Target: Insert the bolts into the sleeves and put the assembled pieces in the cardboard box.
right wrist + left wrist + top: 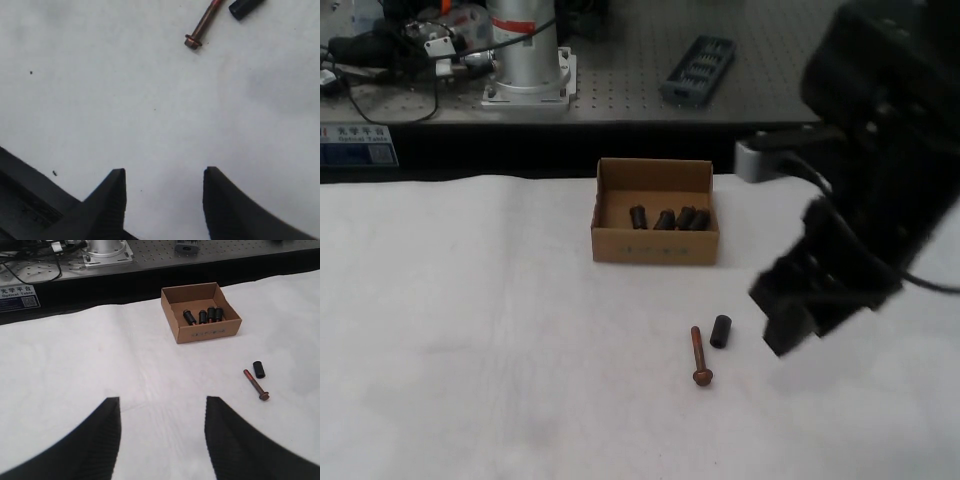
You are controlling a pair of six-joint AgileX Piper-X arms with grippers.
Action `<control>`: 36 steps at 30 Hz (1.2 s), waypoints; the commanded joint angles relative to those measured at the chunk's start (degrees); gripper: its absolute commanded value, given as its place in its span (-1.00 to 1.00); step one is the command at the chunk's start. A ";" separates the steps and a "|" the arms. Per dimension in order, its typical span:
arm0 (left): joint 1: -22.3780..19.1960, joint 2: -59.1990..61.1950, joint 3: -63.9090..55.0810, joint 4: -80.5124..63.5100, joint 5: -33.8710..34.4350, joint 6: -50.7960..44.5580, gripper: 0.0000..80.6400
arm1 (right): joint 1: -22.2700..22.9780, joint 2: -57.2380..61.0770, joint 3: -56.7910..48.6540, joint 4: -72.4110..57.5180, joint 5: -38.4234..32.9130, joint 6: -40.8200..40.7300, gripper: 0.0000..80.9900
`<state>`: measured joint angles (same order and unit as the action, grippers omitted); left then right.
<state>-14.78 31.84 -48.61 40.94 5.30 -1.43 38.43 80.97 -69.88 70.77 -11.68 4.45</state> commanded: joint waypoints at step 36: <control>0.26 0.11 -0.38 -0.79 0.07 0.55 -0.06 | -3.95 28.87 -4.51 -21.13 5.57 29.62 -0.11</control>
<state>-14.78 31.95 -48.61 40.94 5.30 -1.43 34.68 107.35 -70.74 48.03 -5.88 33.44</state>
